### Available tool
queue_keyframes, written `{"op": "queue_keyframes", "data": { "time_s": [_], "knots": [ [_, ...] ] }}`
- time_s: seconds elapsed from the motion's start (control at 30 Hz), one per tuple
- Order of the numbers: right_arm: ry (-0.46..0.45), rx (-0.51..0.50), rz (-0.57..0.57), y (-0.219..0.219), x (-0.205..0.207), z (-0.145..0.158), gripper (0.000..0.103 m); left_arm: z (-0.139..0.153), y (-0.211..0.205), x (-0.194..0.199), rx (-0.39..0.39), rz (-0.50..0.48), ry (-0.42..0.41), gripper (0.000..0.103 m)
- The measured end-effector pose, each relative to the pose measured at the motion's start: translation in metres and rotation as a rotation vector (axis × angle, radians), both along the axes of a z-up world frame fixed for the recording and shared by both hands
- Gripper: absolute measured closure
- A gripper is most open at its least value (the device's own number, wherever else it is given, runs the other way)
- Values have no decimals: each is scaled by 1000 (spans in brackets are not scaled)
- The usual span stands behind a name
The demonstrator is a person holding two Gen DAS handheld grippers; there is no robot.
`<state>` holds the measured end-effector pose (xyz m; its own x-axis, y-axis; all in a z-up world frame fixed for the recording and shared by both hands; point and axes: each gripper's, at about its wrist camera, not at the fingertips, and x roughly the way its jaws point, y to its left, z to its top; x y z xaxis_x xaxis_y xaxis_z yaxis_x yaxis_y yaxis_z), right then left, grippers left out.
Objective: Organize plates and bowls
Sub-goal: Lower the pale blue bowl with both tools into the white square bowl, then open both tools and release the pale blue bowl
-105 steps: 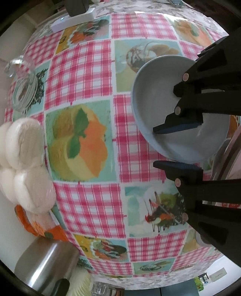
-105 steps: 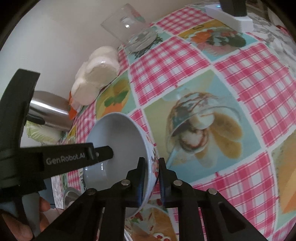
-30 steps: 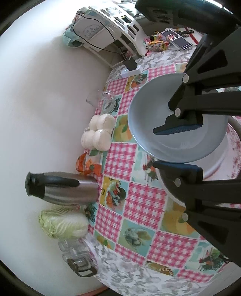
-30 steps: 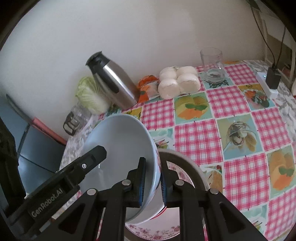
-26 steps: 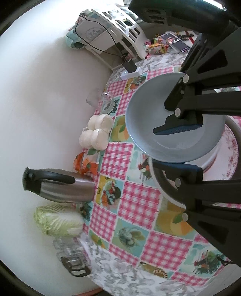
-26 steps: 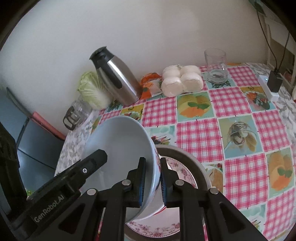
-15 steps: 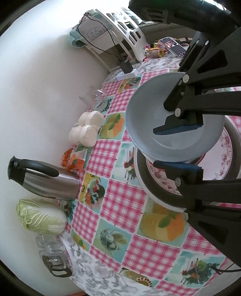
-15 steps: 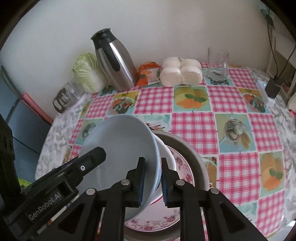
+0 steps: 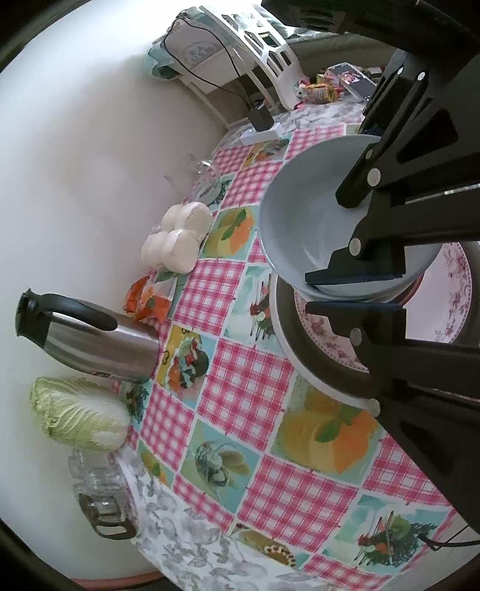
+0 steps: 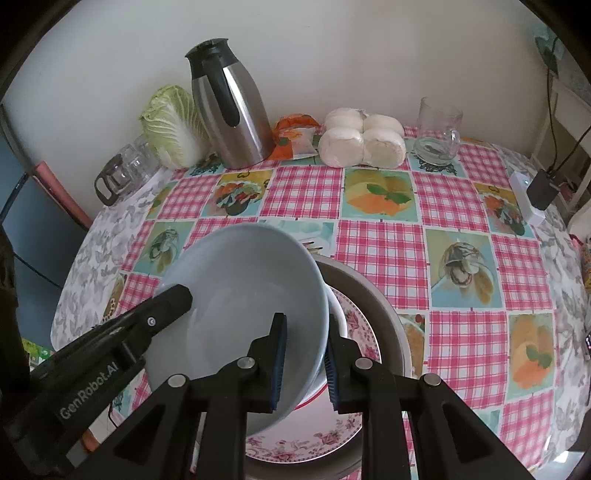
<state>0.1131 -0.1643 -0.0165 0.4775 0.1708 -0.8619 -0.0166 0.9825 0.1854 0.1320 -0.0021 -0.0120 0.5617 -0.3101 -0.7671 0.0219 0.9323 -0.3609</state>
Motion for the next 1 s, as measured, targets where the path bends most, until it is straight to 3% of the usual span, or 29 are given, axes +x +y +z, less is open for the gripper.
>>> {"op": "queue_keyframes", "data": {
  "time_s": [0.1, 0.57, 0.63, 0.93, 0.97, 1.0],
  "knots": [
    [-10, 22, 4, 0, 0, 2, 65, 0, 0, 0, 8, -4, -3, 96],
    [-38, 57, -22, -5, -1, 6, 62, -2, 1, 2, -3, 0, 2, 97],
    [-62, 34, -38, -6, -2, 11, 48, -1, 1, 1, 2, 2, -3, 97],
    [-70, 33, -51, -13, -2, 13, 44, -1, 5, 0, -43, 0, 0, 96],
    [-74, 32, -49, -13, -3, 14, 41, -1, 6, 0, -46, 3, 7, 89],
    [-80, 33, -49, -13, -5, 15, 36, -1, 8, -1, -42, 10, 7, 71]
  ]
}}
